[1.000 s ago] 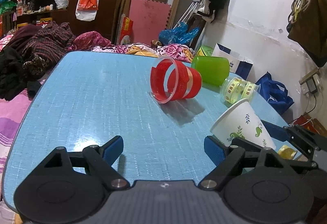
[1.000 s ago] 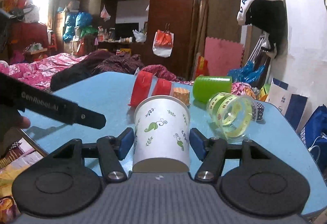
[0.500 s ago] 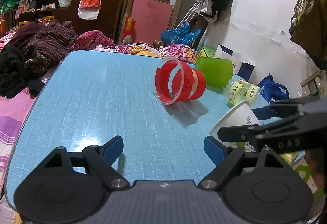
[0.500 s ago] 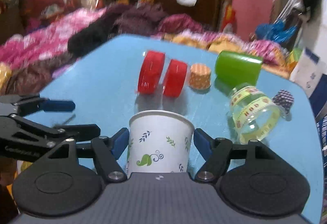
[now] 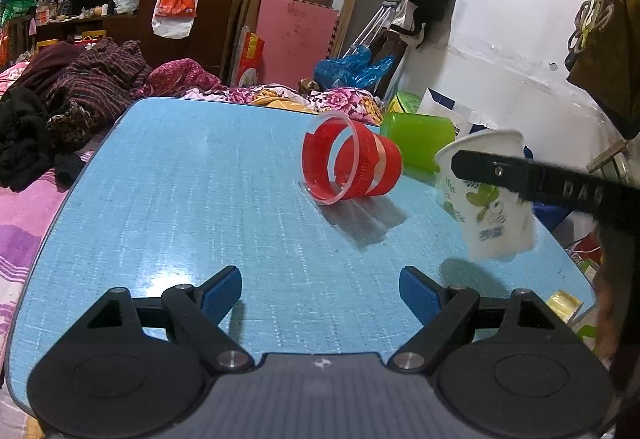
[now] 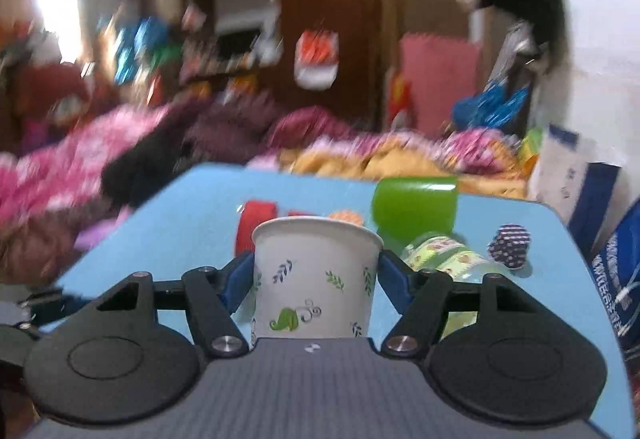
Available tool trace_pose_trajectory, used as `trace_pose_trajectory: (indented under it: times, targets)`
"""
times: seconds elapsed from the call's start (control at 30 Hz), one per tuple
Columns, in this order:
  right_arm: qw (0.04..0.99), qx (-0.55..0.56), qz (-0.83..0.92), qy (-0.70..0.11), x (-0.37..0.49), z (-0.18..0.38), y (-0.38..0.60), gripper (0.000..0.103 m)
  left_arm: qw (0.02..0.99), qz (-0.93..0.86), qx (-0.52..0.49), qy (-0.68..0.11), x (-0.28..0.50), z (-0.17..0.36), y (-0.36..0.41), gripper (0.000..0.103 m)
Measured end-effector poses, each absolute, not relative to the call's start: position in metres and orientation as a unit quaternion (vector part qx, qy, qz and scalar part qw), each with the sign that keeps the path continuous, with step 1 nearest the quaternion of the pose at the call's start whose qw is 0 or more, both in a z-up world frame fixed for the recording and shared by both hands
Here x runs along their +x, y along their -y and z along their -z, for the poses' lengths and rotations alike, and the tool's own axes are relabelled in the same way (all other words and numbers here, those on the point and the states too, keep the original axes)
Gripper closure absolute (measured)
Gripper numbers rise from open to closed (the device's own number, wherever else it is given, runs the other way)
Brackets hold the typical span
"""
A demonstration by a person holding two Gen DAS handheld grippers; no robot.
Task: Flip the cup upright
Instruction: 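Lower the upright paper cup onto the table and open the right gripper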
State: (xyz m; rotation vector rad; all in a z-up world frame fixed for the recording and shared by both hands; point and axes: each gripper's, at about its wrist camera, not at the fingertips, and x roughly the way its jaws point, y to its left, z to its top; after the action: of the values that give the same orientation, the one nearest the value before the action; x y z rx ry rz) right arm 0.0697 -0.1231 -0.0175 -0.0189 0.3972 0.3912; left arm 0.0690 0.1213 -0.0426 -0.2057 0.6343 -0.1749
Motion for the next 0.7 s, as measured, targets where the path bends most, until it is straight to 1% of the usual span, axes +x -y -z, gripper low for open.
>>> trace_pose_trajectory:
  times: [0.1,0.3,0.53,0.6,0.7]
  targets:
    - [0.973,0.008,-0.170,-0.155,0.054,0.036,0.121,0.035,0.942,0.085,-0.106,-0.306,0.067,0.042,-0.125,0.015]
    - [0.983,-0.018,-0.158,-0.086,0.030,0.060,0.110,0.036,0.943,0.079,-0.113,-0.302,0.064,0.042,-0.132,0.015]
    - [0.983,-0.010,-0.173,-0.066,0.017,0.059,0.123,0.036,0.944,0.083,-0.109,-0.301,0.065,0.043,-0.129,0.015]
    - [0.982,-0.009,-0.175,-0.066,0.015,0.059,0.122,0.034,0.945,0.084,-0.107,-0.299,0.065,0.043,-0.127,0.015]
    - [0.979,-0.004,-0.183,-0.085,0.020,0.063,0.121,0.034,0.945,0.086,-0.102,-0.298,0.063,0.043,-0.122,0.015]
